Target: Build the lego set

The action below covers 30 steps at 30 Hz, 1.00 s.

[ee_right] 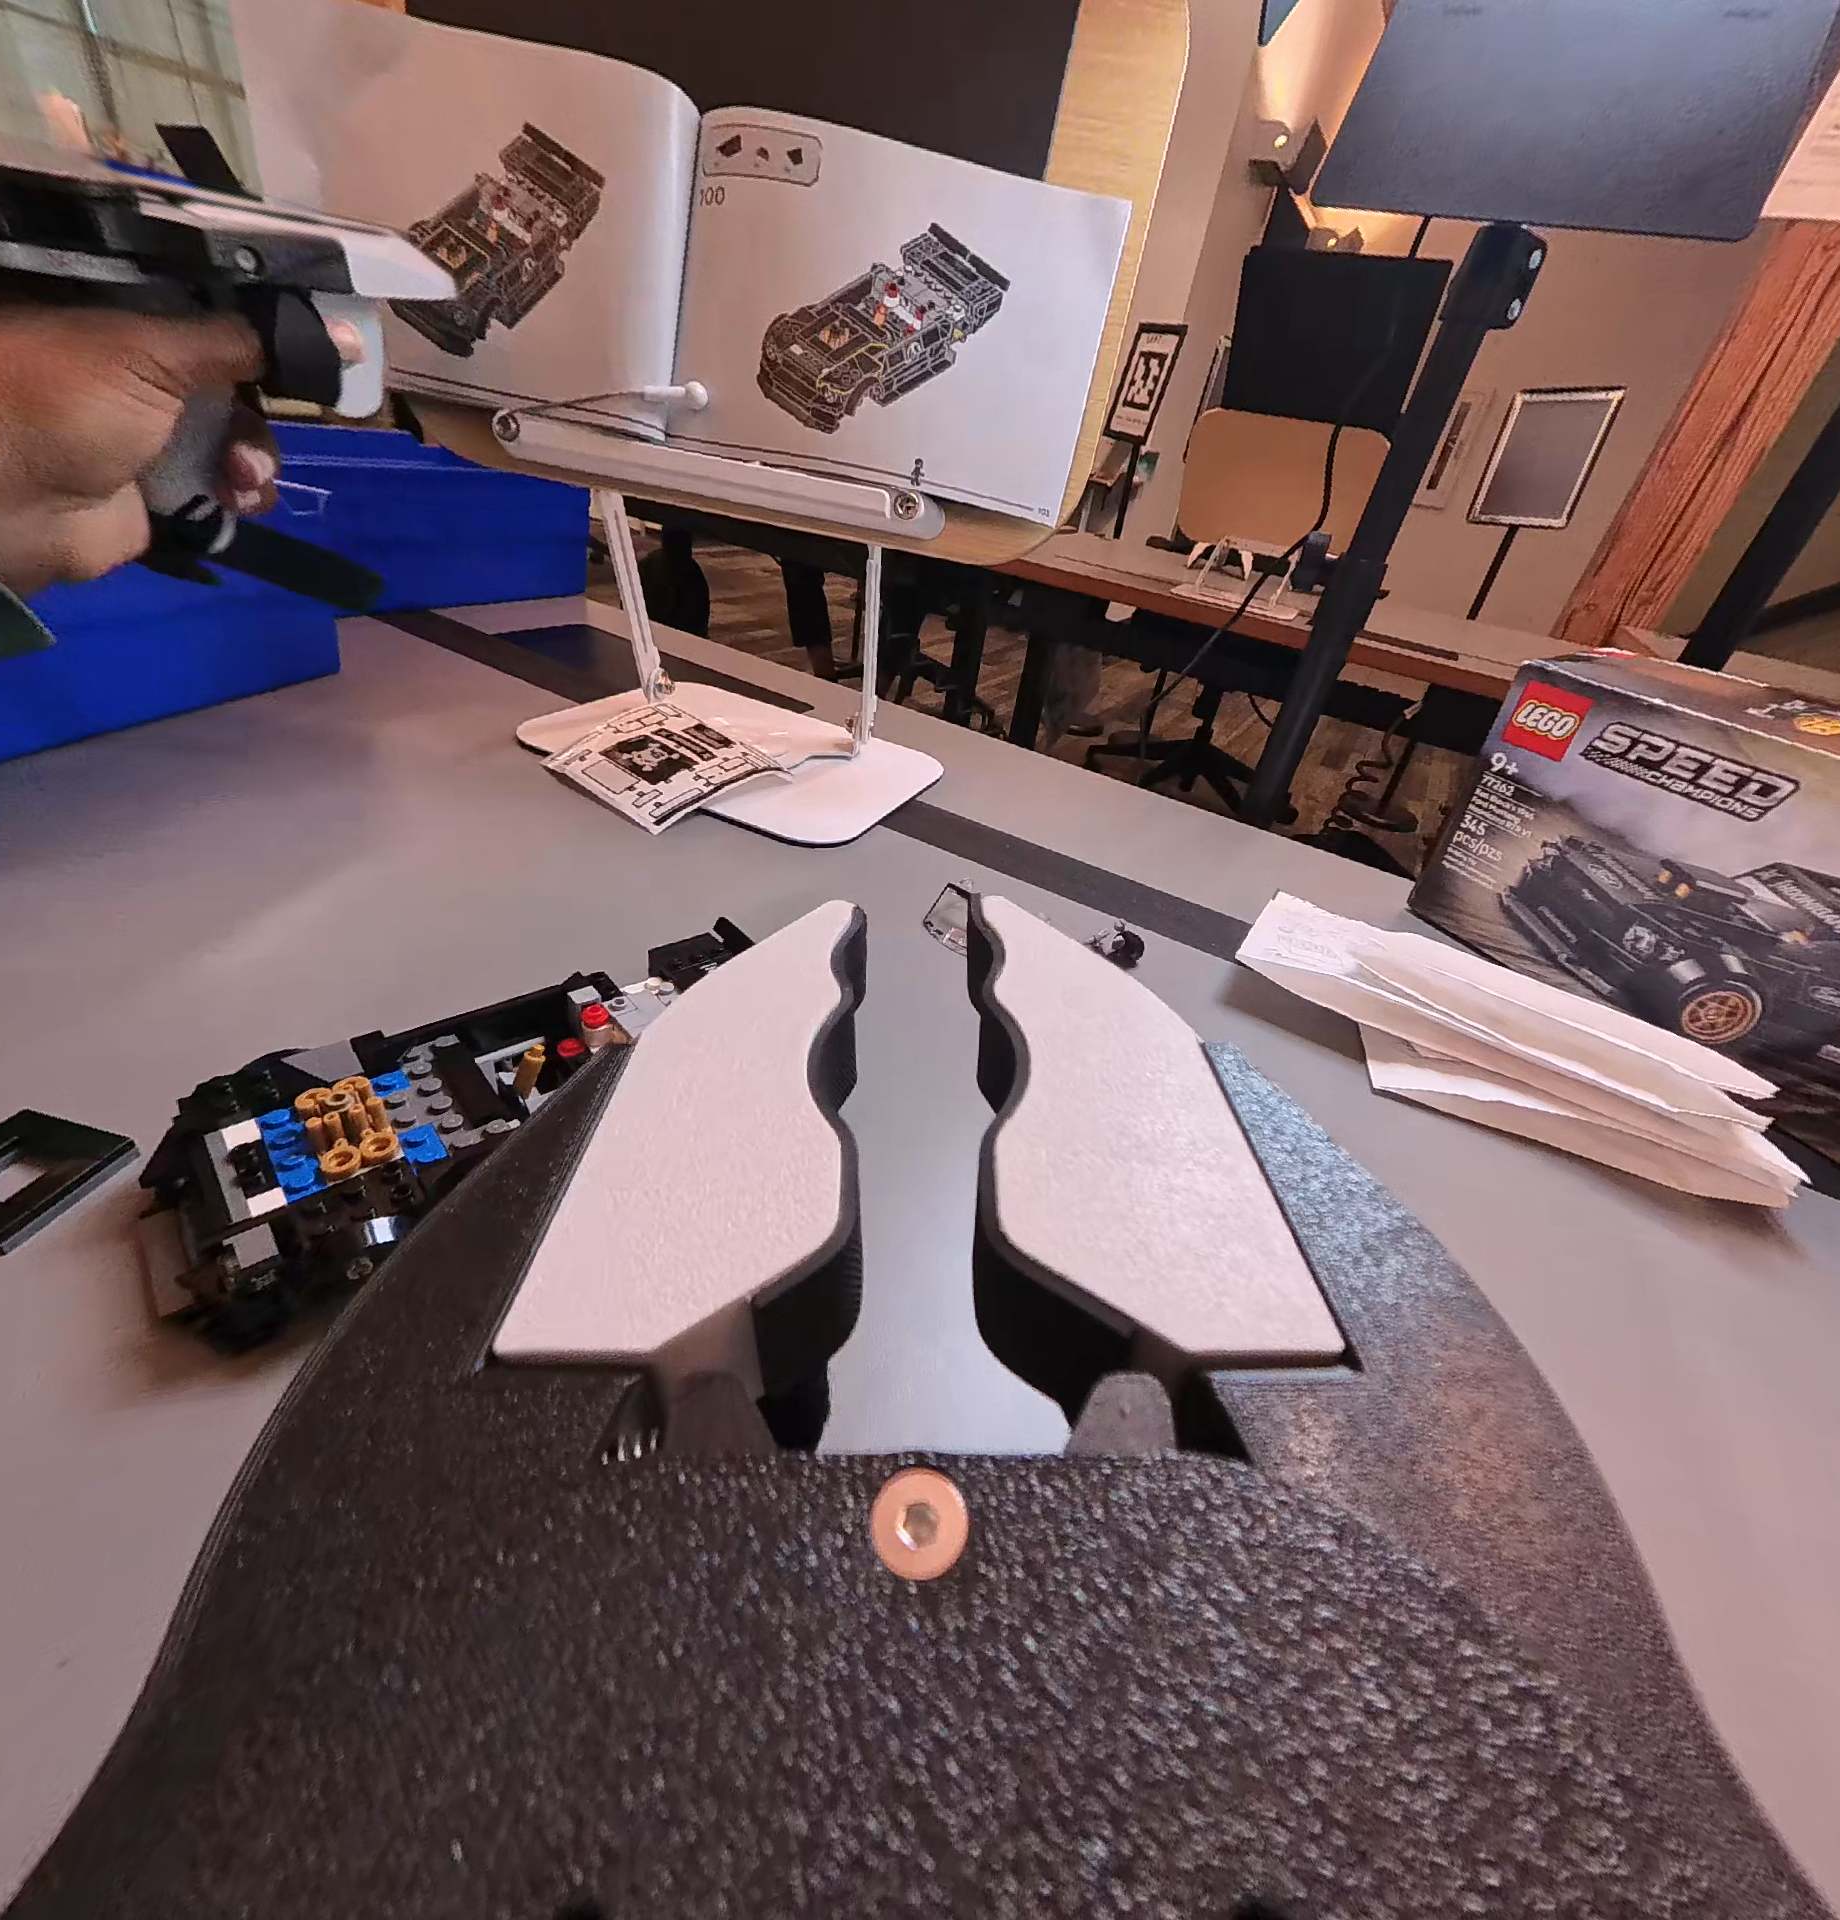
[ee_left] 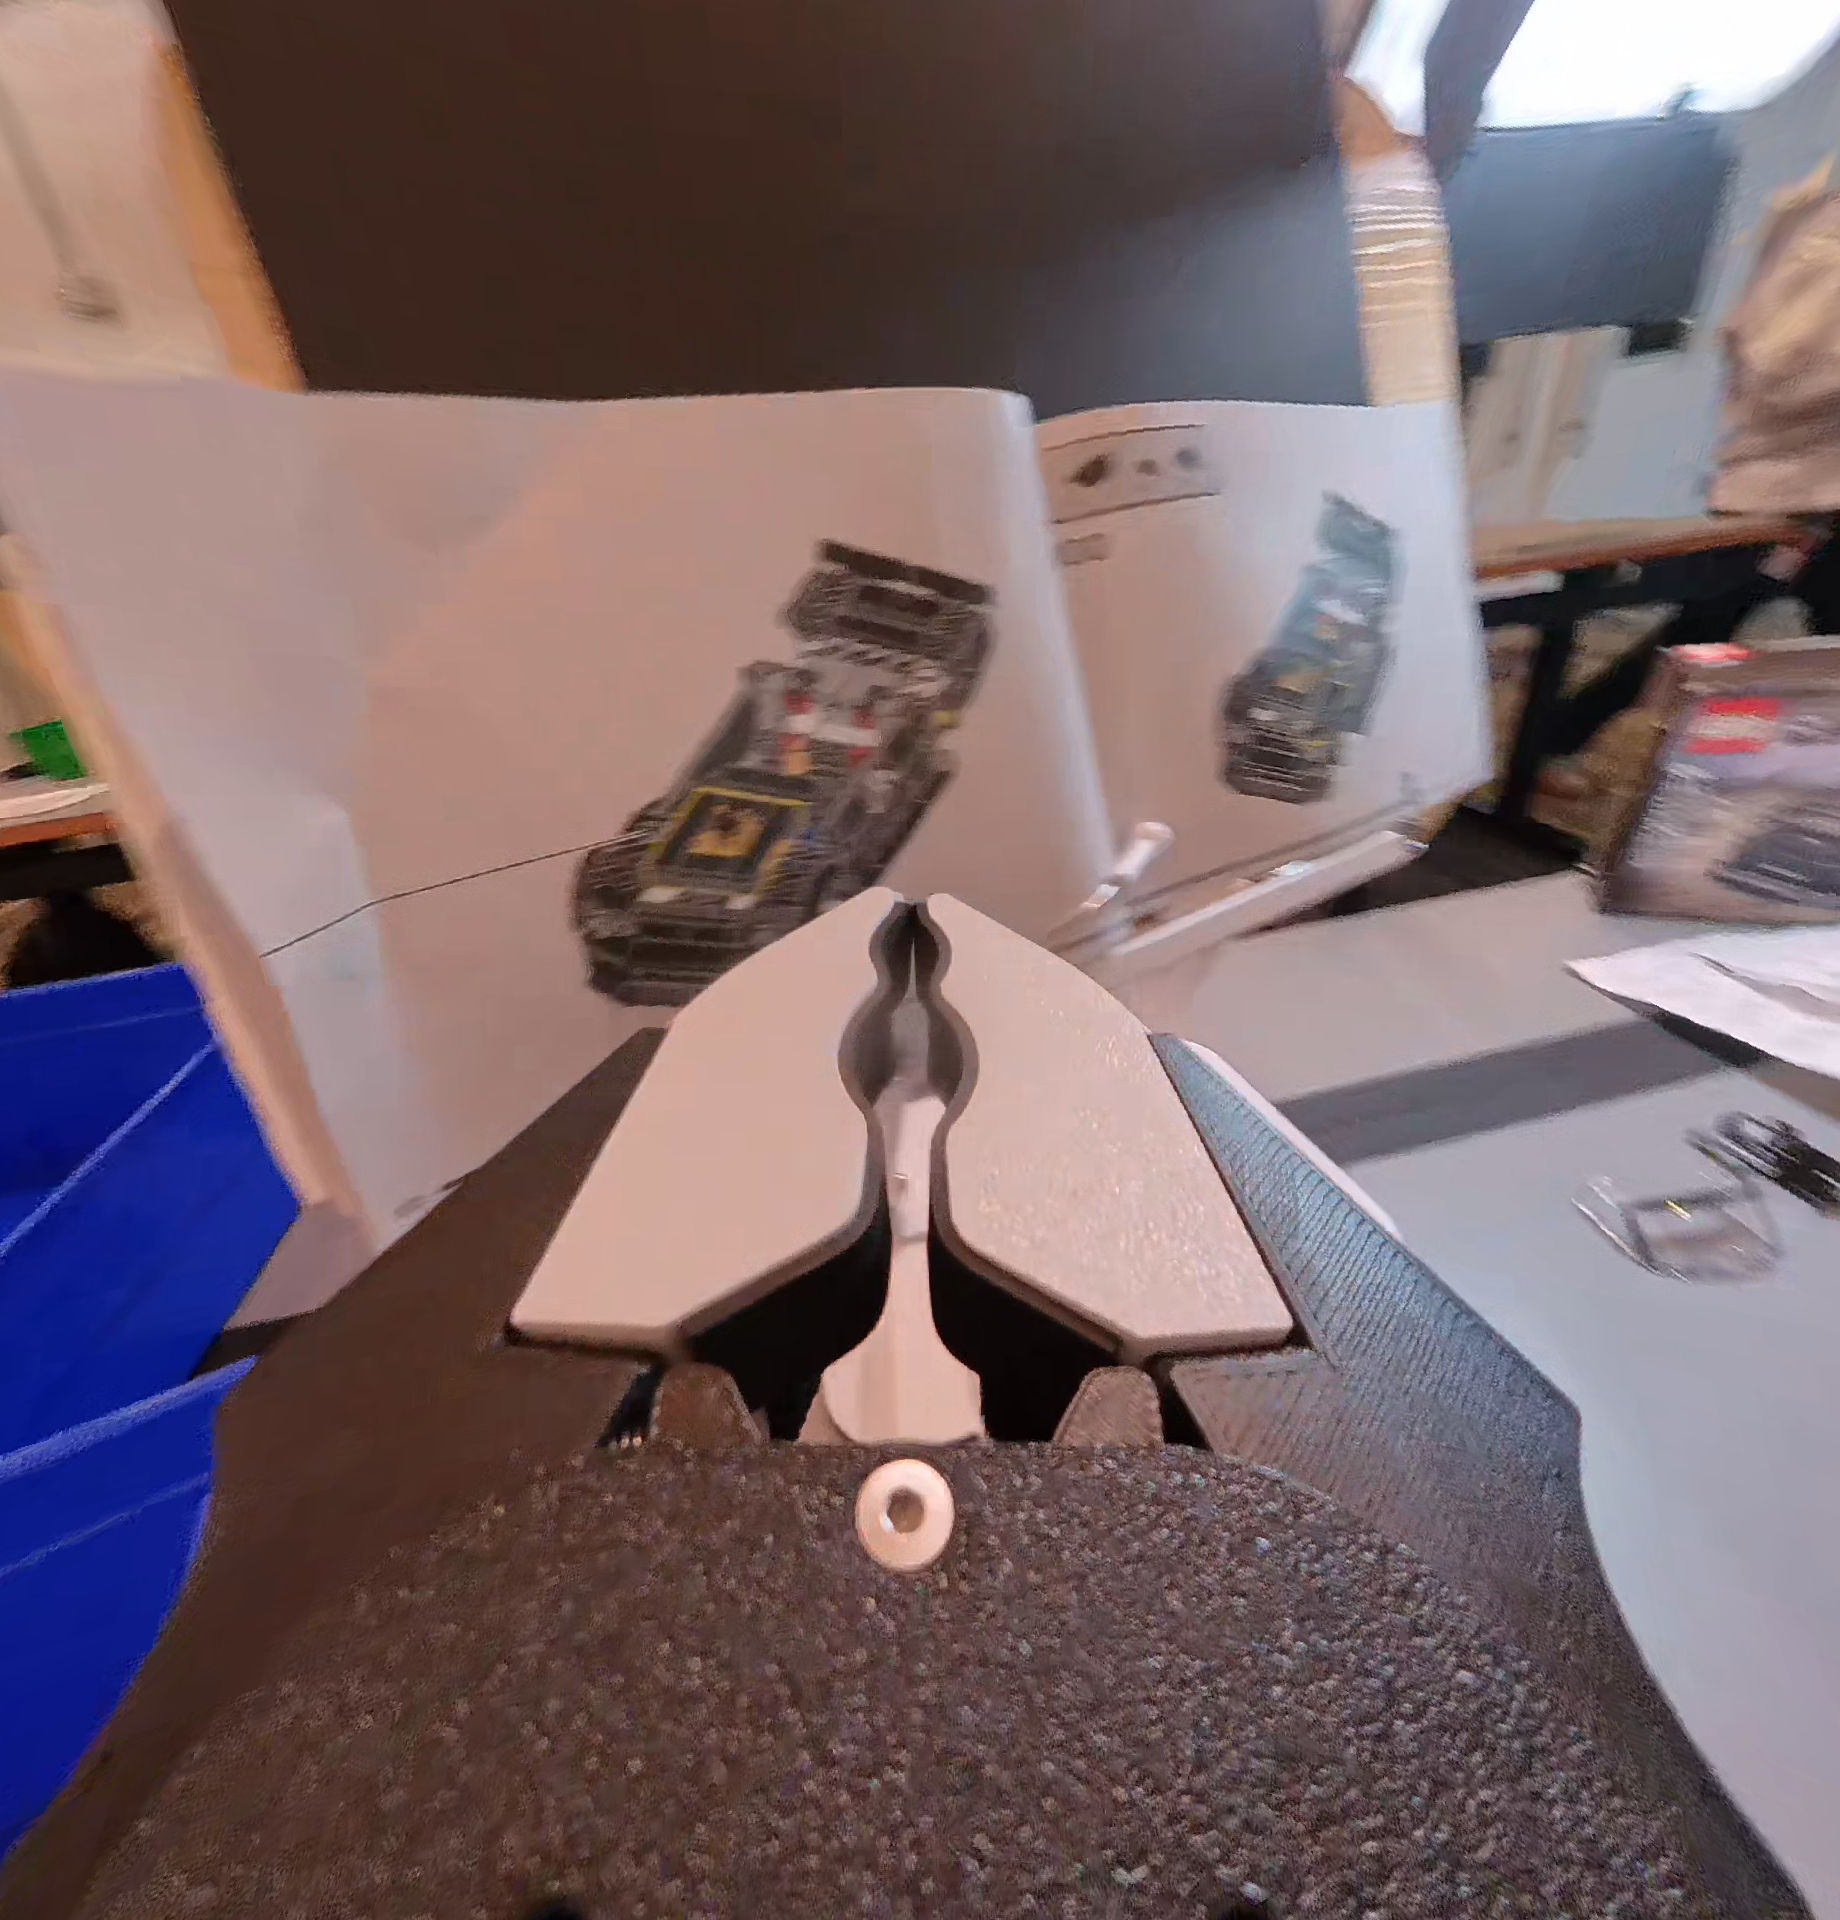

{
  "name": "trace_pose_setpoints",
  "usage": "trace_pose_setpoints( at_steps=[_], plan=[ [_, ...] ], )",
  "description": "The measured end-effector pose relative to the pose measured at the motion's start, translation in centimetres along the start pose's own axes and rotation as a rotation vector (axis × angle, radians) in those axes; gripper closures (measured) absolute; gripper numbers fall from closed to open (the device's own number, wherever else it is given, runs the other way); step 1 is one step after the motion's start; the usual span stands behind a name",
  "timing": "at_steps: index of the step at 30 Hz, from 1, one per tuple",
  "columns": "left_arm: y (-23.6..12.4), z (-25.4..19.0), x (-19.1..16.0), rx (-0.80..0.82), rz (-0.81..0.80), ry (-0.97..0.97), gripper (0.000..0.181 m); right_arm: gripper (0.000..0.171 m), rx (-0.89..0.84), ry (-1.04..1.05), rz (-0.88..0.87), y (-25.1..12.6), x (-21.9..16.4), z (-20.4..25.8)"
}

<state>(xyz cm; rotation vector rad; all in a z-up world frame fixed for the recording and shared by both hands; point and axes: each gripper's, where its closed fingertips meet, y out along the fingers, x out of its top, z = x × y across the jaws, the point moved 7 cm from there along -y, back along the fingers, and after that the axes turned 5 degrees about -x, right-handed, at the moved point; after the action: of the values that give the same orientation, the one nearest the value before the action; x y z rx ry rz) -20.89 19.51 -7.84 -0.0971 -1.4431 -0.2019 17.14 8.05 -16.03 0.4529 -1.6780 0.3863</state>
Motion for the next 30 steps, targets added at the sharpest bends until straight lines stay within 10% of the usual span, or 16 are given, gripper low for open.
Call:
trace_pose_setpoints(
  at_steps=[11,17,30],
  plan=[
    [-8.1,-14.2,-2.6,-1.089,0.635,0.280,0.156,0.153,0.023,-0.060,0.009,-0.1,-0.1,0.6],
    [-15.4,-17.4,-9.6,-1.163,0.894,0.352,0.123,0.153,0.027,-0.075,0.014,-0.4,-0.2,0.7],
    [-16.6,-17.9,-11.6,-1.083,0.894,0.288,0.142,0.153,0.056,-0.098,0.052,-0.2,-0.7,1.2]
  ],
)
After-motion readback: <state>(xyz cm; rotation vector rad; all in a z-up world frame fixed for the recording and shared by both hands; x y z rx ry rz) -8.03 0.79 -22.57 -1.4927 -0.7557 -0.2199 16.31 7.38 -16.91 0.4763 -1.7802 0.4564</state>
